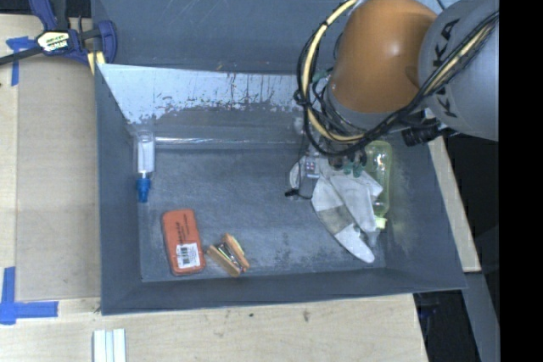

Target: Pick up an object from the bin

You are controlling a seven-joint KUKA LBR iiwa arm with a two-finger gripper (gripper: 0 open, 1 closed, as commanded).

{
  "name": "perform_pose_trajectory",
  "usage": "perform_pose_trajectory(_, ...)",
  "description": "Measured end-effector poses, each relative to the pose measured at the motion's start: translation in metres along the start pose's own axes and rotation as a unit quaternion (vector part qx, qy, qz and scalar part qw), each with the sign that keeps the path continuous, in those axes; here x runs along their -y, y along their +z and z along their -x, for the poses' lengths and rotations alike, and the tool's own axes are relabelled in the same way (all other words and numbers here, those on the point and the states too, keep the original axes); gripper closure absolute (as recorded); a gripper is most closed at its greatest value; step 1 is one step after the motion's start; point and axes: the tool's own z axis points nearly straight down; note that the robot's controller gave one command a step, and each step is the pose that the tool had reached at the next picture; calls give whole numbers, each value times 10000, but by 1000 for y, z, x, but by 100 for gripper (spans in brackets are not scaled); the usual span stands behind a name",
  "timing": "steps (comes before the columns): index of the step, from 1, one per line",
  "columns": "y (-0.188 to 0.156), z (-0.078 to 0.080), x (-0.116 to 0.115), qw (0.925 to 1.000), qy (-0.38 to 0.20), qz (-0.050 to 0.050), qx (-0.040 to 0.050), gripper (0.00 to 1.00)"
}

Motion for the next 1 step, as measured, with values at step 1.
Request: perform_pose_trajectory(1,39,-10,56,9987,-517,-4,5,0)
